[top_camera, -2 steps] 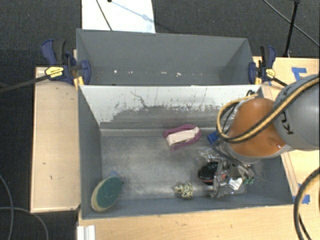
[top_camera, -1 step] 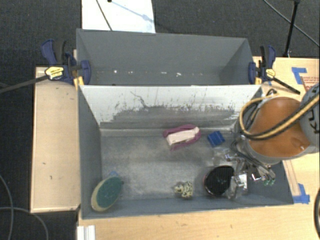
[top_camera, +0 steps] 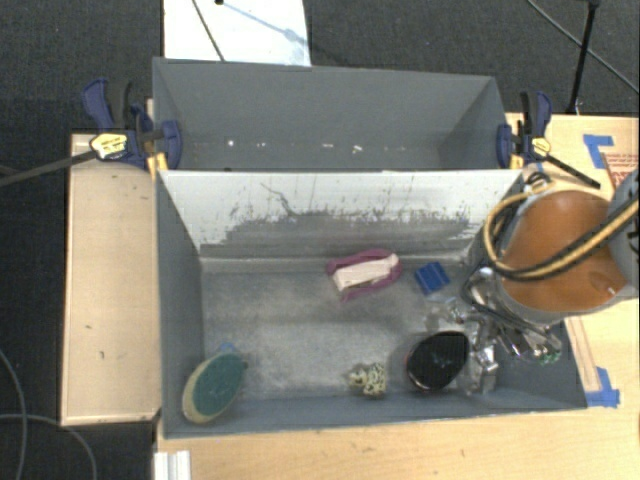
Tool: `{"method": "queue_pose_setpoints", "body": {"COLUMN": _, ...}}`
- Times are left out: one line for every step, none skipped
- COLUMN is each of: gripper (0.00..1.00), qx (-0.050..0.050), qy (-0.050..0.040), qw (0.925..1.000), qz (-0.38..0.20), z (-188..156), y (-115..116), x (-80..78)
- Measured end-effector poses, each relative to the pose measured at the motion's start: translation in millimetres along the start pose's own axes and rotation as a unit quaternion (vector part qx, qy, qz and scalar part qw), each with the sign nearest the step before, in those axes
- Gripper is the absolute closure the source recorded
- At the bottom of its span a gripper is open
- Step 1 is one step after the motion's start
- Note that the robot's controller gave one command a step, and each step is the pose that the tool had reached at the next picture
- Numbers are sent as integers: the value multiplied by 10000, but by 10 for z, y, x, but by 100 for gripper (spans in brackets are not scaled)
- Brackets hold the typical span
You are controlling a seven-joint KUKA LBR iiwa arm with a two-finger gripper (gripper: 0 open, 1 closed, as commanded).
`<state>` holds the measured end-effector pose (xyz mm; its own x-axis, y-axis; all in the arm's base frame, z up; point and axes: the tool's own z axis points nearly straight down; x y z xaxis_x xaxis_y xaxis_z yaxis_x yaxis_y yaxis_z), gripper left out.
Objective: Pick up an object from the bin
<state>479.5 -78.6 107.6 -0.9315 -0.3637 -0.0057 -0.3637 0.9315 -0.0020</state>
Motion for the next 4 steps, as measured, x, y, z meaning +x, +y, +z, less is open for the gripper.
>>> {"method": "queue_pose_setpoints", "body": {"gripper": 0, "qx": 18, "qy": -38, "qw": 9972, "qz": -749, "z": 356, "y": 53, "x": -55}}
{"method": "queue_pose_setpoints", "body": {"gripper": 0, "qx": 26, "qy": -61, "qw": 9971, "qz": -757, "z": 344, "y": 49, "x": -74}}
{"method": "queue_pose_setpoints", "body": {"gripper": 100, "qx": 21, "qy": -48, "qw": 9971, "qz": -763, "z": 352, "y": 50, "x": -62}}
{"method": "queue_pose_setpoints", "body": {"gripper": 100, "qx": 2, "qy": 0, "qw": 9973, "qz": -741, "z": -136, "y": 46, "x": -79}}
